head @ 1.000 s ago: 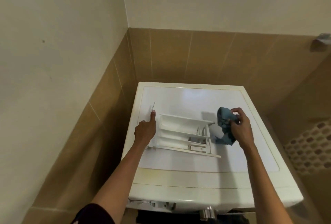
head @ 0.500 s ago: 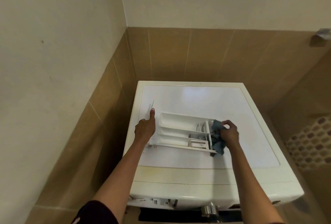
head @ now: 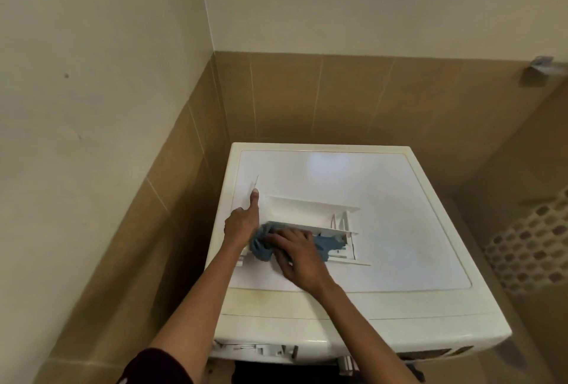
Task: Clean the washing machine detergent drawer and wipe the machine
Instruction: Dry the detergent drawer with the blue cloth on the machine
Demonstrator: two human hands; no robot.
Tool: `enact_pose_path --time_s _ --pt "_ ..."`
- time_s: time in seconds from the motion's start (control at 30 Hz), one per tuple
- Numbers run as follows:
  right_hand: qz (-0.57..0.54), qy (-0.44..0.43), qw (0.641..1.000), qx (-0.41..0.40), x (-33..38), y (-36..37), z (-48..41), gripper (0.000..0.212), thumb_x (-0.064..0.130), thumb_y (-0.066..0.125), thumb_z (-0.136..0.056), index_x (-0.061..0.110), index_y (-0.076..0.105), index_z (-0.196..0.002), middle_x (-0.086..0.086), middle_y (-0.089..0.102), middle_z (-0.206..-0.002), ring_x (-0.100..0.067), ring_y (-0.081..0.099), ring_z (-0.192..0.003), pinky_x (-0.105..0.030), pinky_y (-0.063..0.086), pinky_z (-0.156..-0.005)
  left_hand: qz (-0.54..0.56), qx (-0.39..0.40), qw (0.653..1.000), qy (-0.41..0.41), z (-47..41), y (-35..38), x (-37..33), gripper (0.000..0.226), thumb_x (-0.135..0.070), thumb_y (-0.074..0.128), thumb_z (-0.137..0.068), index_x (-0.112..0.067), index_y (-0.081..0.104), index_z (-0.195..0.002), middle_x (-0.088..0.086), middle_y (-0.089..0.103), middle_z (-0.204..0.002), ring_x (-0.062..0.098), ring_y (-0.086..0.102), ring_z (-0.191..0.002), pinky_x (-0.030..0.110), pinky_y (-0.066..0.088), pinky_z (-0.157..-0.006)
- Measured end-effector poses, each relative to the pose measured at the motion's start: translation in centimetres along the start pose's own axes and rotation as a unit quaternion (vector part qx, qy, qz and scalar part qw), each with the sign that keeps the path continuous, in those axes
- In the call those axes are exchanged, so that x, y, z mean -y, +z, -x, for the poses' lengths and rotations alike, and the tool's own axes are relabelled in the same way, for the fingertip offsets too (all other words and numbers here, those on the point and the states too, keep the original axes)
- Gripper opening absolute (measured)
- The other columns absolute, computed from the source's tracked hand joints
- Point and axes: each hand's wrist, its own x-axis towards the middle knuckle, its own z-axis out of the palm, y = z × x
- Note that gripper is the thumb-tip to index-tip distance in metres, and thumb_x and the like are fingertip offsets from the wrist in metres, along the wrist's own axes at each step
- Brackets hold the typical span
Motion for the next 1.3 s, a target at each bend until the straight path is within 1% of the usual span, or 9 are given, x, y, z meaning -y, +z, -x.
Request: enact_pose_path --time_s 0.2,0.33,0.43,0.57,0.67,0.83,0.9,1.1,1.3 --pt "-0.013 0.013 0.998 -0.056 -6.5 -5.4 5.9 0.033 0.009 0.048 -0.077 0.027 0.061 -0.101 0.007 0.057 -0.102 -0.011 0.049 -0.097 -0.019 0.039 -0.083 0.006 -0.003 1.000 0.002 0.2 0.0 0.1 0.069 -0.065 0.013 -0.092 -0.010 0.042 -0.062 0.008 0.049 -0.067 0.017 0.046 -0.060 0.031 0.037 -0.063" --pt "0.060 0.065 0.996 -0.010 -9.0 -9.0 7.7 0.030 0.000 0.055 -0.065 0.014 0.070 -0.088 -0.006 0.066 -0.093 -0.021 0.055 -0.089 -0.018 0.044 -0.071 0.004 -0.002 1.000 -0.001 0.0 0.1 0.2 0.072 -0.065 0.012 -0.092 -0.005 0.049 -0.077 0.017 0.059 -0.086 0.023 0.053 -0.076 0.035 0.042 -0.074" --pt "0.089 0.087 0.992 -0.024 -8.2 -10.5 5.9 0.035 0.015 0.040 -0.069 0.013 0.073 -0.081 -0.004 0.067 -0.083 -0.029 0.059 -0.077 -0.018 0.040 -0.065 0.005 0.002 1.000 -0.001 0.5 -0.1 0.0 0.072 -0.062 0.011 -0.093 -0.005 0.053 -0.083 0.023 0.064 -0.105 0.029 0.058 -0.084 0.038 0.046 -0.081" --pt "-0.002 0.065 0.996 -0.061 -3.3 -7.9 -0.4 0.034 0.015 0.047 -0.082 0.015 0.069 -0.108 0.000 0.066 -0.103 -0.013 0.054 -0.095 -0.010 0.033 -0.082 0.055 0.017 0.998 -0.030 1.2 -0.5 -0.6 0.075 -0.055 0.005 -0.096 -0.003 0.053 -0.122 0.024 0.053 -0.130 0.031 0.059 -0.101 0.041 0.044 -0.094" --pt "-0.038 0.066 0.997 -0.031 -0.2 -3.2 -4.6 0.034 0.008 0.052 -0.089 0.015 0.063 -0.121 -0.007 0.063 -0.111 -0.020 0.052 -0.102 -0.014 0.031 -0.082 0.156 0.024 0.986 -0.058 0.8 -0.3 0.1 0.062 -0.045 0.010 -0.101 -0.005 0.037 -0.139 0.019 0.038 -0.145 0.032 0.044 -0.127 0.036 0.031 -0.107" --pt "-0.071 0.095 0.993 -0.008 3.0 0.6 -5.5 0.028 0.012 0.051 -0.094 0.011 0.063 -0.119 -0.008 0.061 -0.114 -0.019 0.054 -0.103 -0.013 0.037 -0.084 0.183 0.035 0.978 -0.095 0.4 -0.3 -0.1 0.059 -0.039 0.012 -0.100 -0.001 0.045 -0.131 0.020 0.048 -0.136 0.033 0.046 -0.125 0.041 0.032 -0.111" --pt "-0.075 0.060 0.995 0.009 3.0 0.3 -4.0 0.026 0.010 0.053 -0.092 0.009 0.065 -0.116 -0.007 0.060 -0.115 -0.015 0.054 -0.102 -0.005 0.035 -0.081 0.173 0.029 0.979 -0.101 0.5 -0.3 -0.3 0.060 -0.039 0.011 -0.100 -0.001 0.044 -0.132 0.021 0.047 -0.136 0.034 0.045 -0.125 0.042 0.032 -0.111" --pt "-0.054 -0.052 0.994 0.075 2.2 -0.5 -1.3 0.029 0.002 0.053 -0.087 0.015 0.073 -0.103 -0.004 0.064 -0.110 -0.016 0.055 -0.104 -0.013 0.040 -0.083 0.154 0.030 0.983 -0.093 1.1 -0.3 -0.5 0.056 -0.036 0.010 -0.102 -0.002 0.031 -0.142 0.017 0.033 -0.149 0.032 0.033 -0.136 0.038 0.024 -0.113" --pt "-0.057 0.045 0.997 0.029 0.1 -1.4 -5.7 0.039 -0.002 0.048 -0.081 0.013 0.069 -0.111 -0.012 0.061 -0.098 -0.025 0.054 -0.091 -0.012 0.038 -0.071 0.126 0.021 0.991 -0.041 1.5 -0.9 -0.3 0.047 -0.026 0.020 -0.101 0.002 0.045 -0.129 0.023 0.049 -0.132 0.036 0.047 -0.122 0.041 0.038 -0.105"
